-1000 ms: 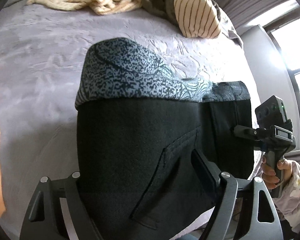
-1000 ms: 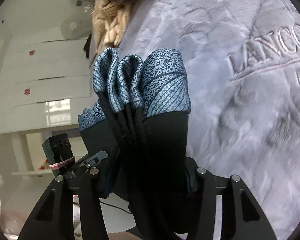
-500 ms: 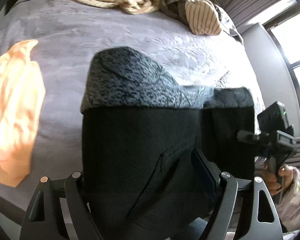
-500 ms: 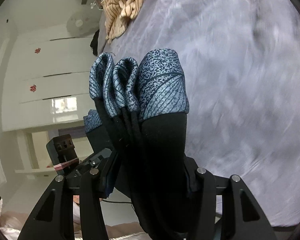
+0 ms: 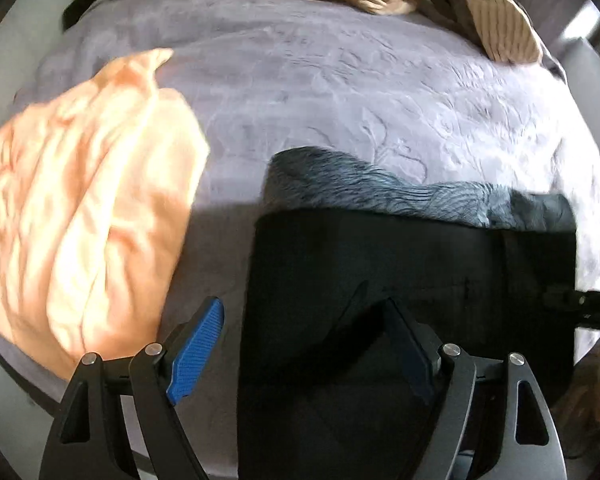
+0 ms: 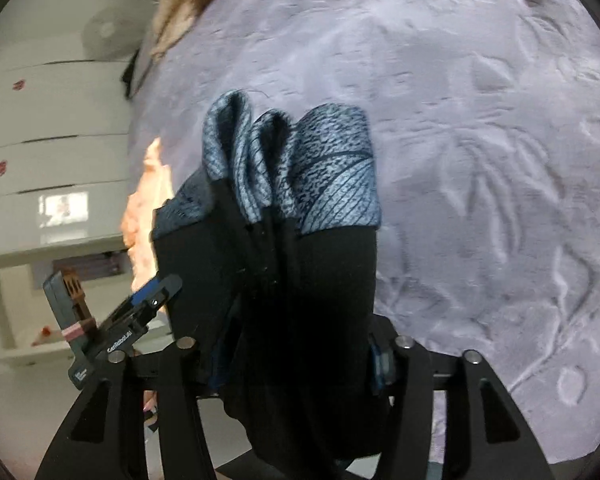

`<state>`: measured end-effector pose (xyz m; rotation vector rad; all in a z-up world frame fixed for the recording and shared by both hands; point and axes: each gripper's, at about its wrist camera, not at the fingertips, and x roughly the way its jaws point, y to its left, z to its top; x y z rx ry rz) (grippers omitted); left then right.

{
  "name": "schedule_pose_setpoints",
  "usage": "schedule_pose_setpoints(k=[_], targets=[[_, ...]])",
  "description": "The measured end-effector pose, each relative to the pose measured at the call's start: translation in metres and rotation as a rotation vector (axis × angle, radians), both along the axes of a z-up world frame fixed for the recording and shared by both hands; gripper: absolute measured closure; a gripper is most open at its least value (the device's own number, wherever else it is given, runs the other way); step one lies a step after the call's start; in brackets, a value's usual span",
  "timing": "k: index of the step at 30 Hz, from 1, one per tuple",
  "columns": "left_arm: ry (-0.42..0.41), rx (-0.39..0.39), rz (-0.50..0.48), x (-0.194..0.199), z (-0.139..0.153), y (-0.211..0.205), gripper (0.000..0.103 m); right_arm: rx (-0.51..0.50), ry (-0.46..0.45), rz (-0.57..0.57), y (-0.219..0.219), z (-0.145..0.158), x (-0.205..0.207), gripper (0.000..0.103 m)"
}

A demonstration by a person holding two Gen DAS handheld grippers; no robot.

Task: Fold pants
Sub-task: 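Lower the folded trousers onto the bed and open the right gripper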

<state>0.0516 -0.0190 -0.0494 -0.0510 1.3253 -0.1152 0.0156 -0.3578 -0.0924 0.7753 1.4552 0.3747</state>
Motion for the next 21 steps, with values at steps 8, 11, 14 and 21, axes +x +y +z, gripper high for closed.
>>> schedule_pose_setpoints(k=[8, 11, 14, 21], targets=[[-0.11, 0.055, -0.034, -0.014, 0.04, 0.0, 0.02, -0.267, -0.099, 0.034, -0.012, 0.049, -0.009, 0.081], [-0.093, 0.063, -0.04, -0.012, 0.032, -0.018, 0.004, -0.298, -0.195, 0.033, -0.003, 0.074, -0.007, 0.082], [-0.045, 0.107, -0.032, -0.01, 0.009, -0.037, 0.002, -0.338, -0.235, 0.102, 0.021, 0.078, 0.008, 0.082], [-0.014, 0.138, -0.016, -0.017, -0.017, -0.05, 0.001, -0.484, -0.195, 0.171, 0.035, 0.036, 0.032, 0.087]])
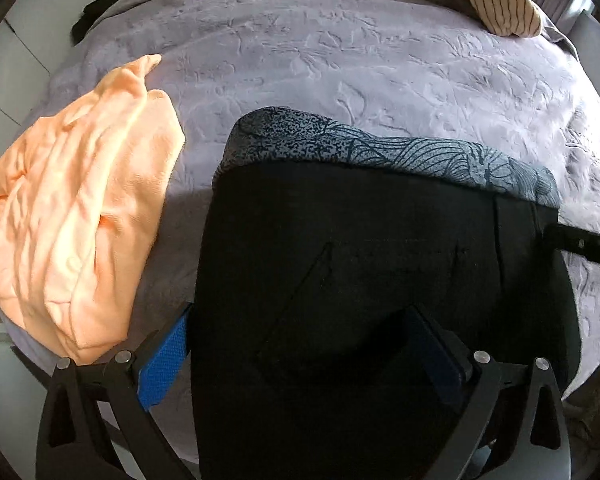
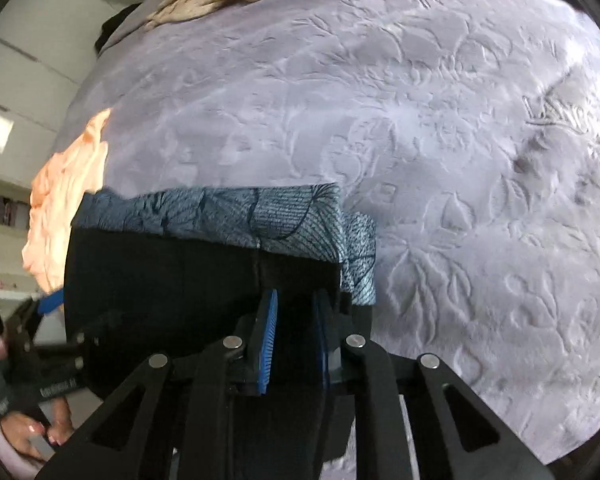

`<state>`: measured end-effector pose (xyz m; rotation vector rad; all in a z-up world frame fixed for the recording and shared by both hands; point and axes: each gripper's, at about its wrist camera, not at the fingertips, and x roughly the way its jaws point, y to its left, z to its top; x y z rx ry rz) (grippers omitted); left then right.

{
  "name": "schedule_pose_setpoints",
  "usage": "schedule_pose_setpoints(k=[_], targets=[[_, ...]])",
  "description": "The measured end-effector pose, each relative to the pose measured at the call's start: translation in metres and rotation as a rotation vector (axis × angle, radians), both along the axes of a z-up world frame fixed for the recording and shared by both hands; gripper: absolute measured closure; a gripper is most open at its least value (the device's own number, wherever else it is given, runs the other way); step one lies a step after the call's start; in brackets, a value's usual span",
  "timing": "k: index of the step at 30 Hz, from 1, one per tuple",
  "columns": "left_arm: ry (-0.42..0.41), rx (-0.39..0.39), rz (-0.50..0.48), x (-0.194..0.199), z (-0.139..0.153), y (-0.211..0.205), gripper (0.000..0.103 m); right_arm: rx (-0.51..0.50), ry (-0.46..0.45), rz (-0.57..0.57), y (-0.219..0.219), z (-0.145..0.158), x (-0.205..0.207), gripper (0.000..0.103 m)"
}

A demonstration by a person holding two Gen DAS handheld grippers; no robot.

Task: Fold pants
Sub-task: 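Lower the folded trousers onto the bed and open the right gripper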

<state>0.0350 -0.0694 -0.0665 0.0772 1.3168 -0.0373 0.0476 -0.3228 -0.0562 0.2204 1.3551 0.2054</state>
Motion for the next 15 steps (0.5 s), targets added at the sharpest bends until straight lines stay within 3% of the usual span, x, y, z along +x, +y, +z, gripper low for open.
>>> schedule_pose_setpoints(k=[5, 10, 12, 15], targets=[[0.013, -0.001, 0.015, 0.007, -0.006, -0.004, 0.0, -0.031, -0.029, 0.033, 0.003, 0.002, 0.014, 0.091], [0.025, -0.022, 0.021, 0.006, -0.009, -0.002, 0.0, 0.002, -0.019, 0.051, 0.0, 0.016, 0.004, 0.085], [0.012, -0.029, 0.018, 0.004, -0.008, -0.002, 0.0, 0.004, -0.009, 0.046, -0.002, 0.022, -0.006, 0.079], [0.008, -0.026, 0.025, 0.001, -0.005, -0.002, 0.0, 0.012, 0.016, 0.027, -0.003, 0.027, -0.026, 0.05]])
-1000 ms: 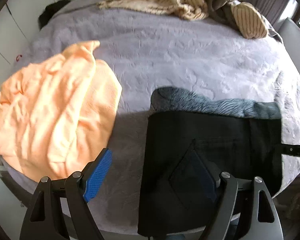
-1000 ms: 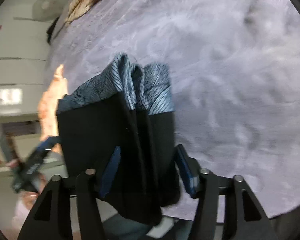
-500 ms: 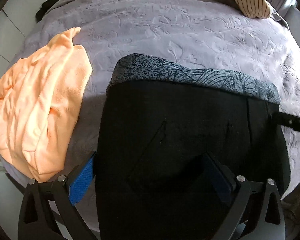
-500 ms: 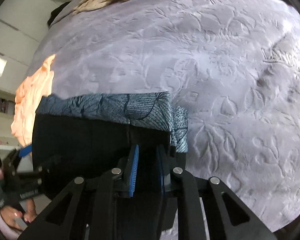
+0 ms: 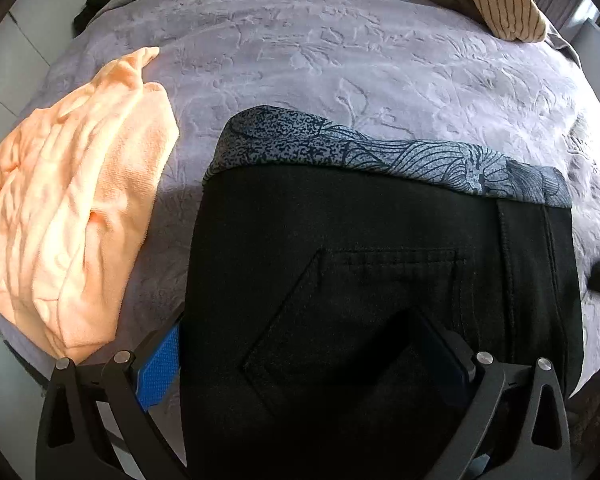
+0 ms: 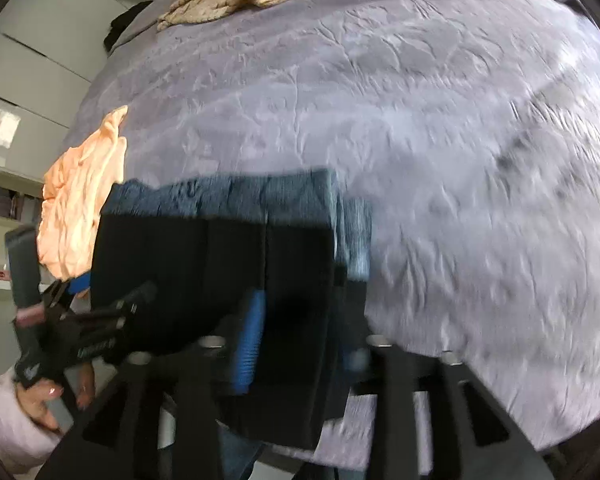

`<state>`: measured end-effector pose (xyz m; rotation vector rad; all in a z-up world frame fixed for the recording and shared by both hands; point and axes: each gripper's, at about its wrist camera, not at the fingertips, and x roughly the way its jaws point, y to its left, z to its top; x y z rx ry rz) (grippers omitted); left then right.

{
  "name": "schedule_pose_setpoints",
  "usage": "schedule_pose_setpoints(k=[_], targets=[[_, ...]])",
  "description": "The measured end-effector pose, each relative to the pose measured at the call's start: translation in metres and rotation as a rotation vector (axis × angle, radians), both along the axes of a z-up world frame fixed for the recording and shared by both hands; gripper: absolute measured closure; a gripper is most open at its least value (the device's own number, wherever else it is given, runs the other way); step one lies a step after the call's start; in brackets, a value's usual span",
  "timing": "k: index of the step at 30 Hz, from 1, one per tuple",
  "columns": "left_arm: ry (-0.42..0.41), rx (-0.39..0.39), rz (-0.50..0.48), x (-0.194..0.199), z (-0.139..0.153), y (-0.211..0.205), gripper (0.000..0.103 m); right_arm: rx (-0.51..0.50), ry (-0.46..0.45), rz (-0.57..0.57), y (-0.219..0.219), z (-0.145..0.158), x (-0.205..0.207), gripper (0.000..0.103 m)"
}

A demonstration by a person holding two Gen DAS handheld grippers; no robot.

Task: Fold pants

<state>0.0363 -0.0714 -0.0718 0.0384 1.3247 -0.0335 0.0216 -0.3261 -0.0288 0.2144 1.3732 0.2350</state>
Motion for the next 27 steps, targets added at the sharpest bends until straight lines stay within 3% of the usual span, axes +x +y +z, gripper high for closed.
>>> schedule_pose_setpoints(k=[1, 5, 11, 22, 27], targets=[[0.003, 0.006, 0.004, 0.0, 0.002, -0.001, 0.0, 0.006, 0.006, -0.005, 0.001, 0.002, -0.008, 0.042], [0.013, 0.051, -0.026, -0.008, 0.014, -0.007, 0.0, 0.011, 0.026, -0.017, 0.008, 0.008, -0.029, 0.037], [-0.013, 0.025, -0.086, -0.021, 0.038, -0.005, 0.0, -0.003, 0.003, -0.037, 0.021, 0.02, -0.043, 0.026], [-0.023, -0.026, -0.131, -0.034, 0.052, -0.001, 0.0, -0.088, -0.053, -0.108, 0.039, 0.031, -0.053, 0.014], [-0.035, -0.022, -0.14, -0.039, 0.057, 0.002, 0.0, -0.148, -0.064, -0.148, 0.041, 0.033, -0.059, 0.013]])
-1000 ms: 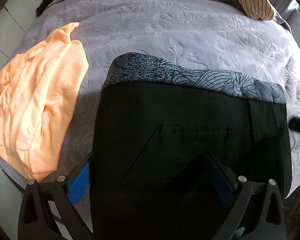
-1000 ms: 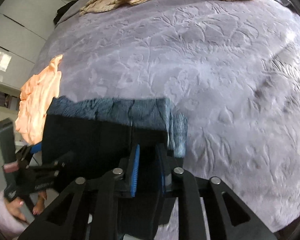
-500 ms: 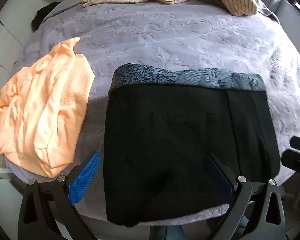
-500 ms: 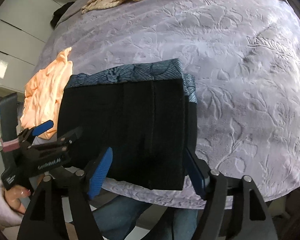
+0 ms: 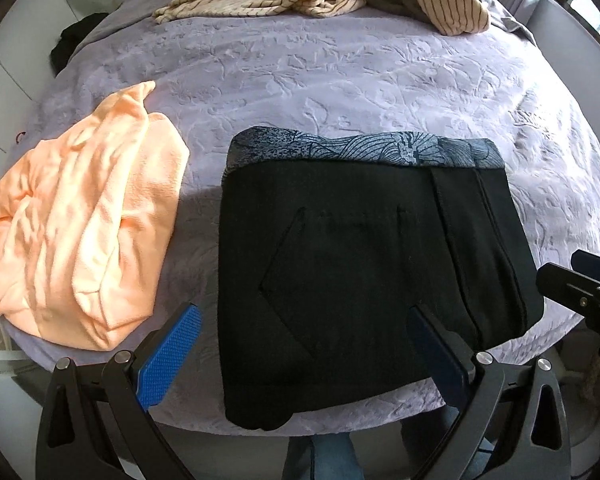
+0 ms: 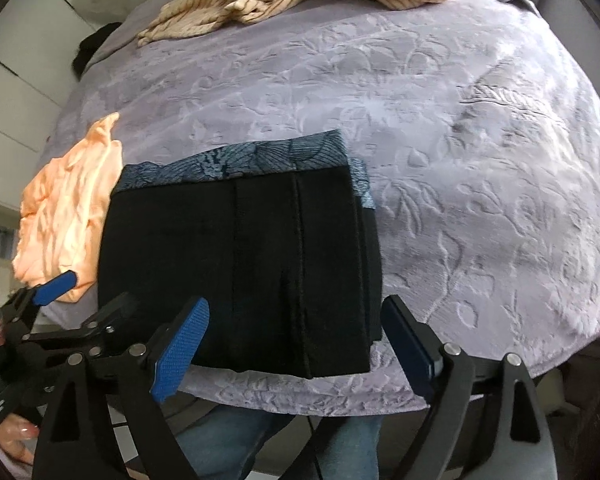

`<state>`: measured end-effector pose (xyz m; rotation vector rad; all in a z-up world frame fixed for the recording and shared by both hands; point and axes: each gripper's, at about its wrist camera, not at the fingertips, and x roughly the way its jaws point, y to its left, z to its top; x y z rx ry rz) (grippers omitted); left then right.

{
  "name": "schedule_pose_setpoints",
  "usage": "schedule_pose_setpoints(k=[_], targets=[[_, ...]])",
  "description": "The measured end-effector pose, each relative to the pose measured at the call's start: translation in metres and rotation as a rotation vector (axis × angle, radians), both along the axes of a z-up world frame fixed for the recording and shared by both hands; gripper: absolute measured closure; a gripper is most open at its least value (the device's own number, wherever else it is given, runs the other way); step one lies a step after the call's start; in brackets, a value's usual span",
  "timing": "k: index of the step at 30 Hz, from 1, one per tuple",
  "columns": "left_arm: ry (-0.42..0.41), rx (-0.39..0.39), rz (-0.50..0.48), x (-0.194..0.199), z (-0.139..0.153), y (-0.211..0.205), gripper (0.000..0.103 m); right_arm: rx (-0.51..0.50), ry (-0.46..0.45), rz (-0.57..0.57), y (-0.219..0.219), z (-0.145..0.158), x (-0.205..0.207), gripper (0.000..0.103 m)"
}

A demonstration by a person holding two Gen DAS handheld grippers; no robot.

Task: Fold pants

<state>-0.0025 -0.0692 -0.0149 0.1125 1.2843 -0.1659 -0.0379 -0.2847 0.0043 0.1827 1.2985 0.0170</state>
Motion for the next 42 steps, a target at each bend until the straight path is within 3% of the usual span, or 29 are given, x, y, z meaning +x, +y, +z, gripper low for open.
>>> schedule_pose_setpoints(k=[19, 42], targets=[[-0.027, 0.008, -0.004, -0.01, 0.015, 0.012, 0.0, -0.083, 0.046, -0.052, 0.012, 0.005, -0.018, 0.013], [-0.001, 0.058, 0.008, -0.009, 0.009, -0.008, 0.0, -0.149, 0.065, -0.002, 0.004, -0.002, -0.01, 0.013]])
